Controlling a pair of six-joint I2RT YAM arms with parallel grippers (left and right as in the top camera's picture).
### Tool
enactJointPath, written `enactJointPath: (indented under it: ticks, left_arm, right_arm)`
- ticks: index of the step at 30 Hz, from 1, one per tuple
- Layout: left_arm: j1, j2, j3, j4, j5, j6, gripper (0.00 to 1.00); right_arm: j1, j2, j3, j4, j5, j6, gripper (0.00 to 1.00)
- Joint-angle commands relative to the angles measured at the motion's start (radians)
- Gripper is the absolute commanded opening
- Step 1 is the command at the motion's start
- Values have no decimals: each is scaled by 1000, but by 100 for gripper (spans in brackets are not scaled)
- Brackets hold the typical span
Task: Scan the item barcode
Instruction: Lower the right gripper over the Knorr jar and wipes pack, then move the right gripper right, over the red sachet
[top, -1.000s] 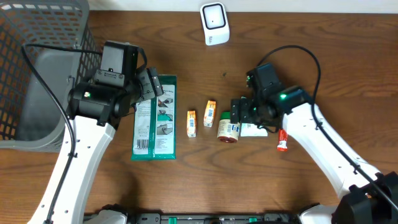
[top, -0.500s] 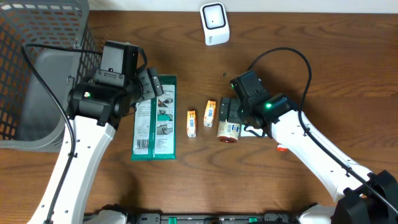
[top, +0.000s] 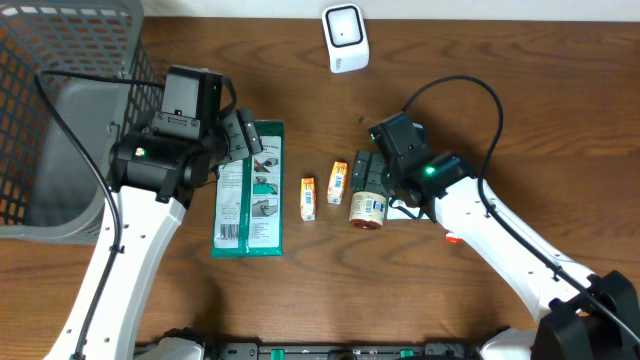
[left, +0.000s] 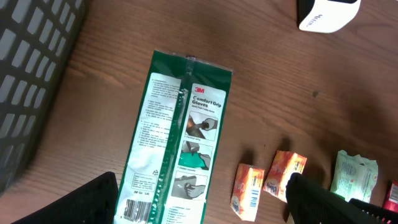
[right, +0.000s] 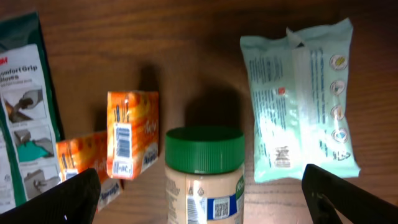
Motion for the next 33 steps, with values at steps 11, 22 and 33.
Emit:
enactJointPath:
  ticks: [11, 22, 33]
  left_arm:
    - [5, 0, 18, -3, -20, 6, 87]
    - [5, 0, 18, -3, -20, 6, 87]
    - [5, 0, 18, -3, -20, 6, 87]
  right_arm:
    - [8, 9, -10, -3, 43, 12, 99]
    - [8, 14, -19, 0, 42, 14, 99]
    - [-18, 46, -7, -2, 37, -119, 99]
